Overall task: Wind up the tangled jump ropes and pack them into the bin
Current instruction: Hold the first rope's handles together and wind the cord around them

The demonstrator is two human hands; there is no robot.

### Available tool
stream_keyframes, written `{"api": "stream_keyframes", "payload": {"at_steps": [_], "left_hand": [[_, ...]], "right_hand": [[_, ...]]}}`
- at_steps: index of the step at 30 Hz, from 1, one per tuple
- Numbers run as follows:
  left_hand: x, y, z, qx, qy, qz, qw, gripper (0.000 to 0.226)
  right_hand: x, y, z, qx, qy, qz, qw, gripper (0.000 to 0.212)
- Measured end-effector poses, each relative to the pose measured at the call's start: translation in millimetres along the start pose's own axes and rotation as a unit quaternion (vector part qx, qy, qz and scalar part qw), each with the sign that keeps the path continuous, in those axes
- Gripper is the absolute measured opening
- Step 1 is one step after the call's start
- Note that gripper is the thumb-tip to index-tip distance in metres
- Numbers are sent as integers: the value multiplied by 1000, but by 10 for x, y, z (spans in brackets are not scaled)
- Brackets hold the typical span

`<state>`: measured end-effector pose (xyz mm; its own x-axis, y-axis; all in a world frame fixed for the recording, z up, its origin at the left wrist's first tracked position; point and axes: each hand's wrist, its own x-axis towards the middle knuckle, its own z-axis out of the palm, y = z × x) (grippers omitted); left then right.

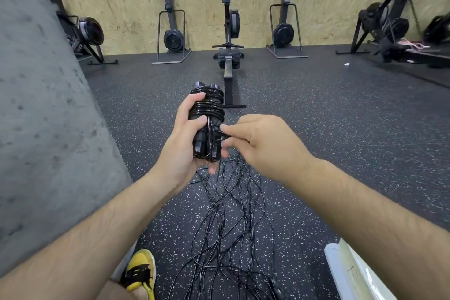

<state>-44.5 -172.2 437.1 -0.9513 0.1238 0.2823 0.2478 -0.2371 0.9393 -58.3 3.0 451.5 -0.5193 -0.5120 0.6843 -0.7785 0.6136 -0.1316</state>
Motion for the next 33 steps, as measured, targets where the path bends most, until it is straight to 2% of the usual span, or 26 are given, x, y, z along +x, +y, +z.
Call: {"api": "stream_keyframes", "payload": {"at_steps": [4, 8, 11, 14, 18, 22, 23, 28, 33], "left_hand": [[8, 6, -3, 1, 2, 7, 1000, 42], [3, 14, -4, 2, 4, 10, 1000, 40], [-10, 7, -5, 5, 8, 14, 1000, 39], [-35, -22, 21, 9, 17, 15, 1000, 37], [-50, -26, 46, 5, 30, 10, 999, 34], [-45, 5, 23, 9, 52, 23, 998, 35], [-48, 2, 20, 13, 52, 26, 998, 35], [-53, -19, -9, 38, 40, 27, 998, 34], [-47, -6, -90, 108, 55, 41, 992, 36]], "right_hand": [[-30, -50, 53, 129, 21, 94, 987, 13], [-60, -116, 148, 278, 65, 202, 937, 8], [-55, -185, 187, 326, 82, 239, 911, 8], [-58, -293, 174, 323, 81, 212, 919, 3], [-40, -377, 186, 322, 71, 203, 922, 11], [-20, -388, 200, 261, 70, 186, 945, 42], [-20, -388, 205, 251, 77, 180, 948, 44], [2, -421, 197, 182, 112, 178, 961, 39], [62, -458, 138, 251, 68, 192, 946, 36]]}}
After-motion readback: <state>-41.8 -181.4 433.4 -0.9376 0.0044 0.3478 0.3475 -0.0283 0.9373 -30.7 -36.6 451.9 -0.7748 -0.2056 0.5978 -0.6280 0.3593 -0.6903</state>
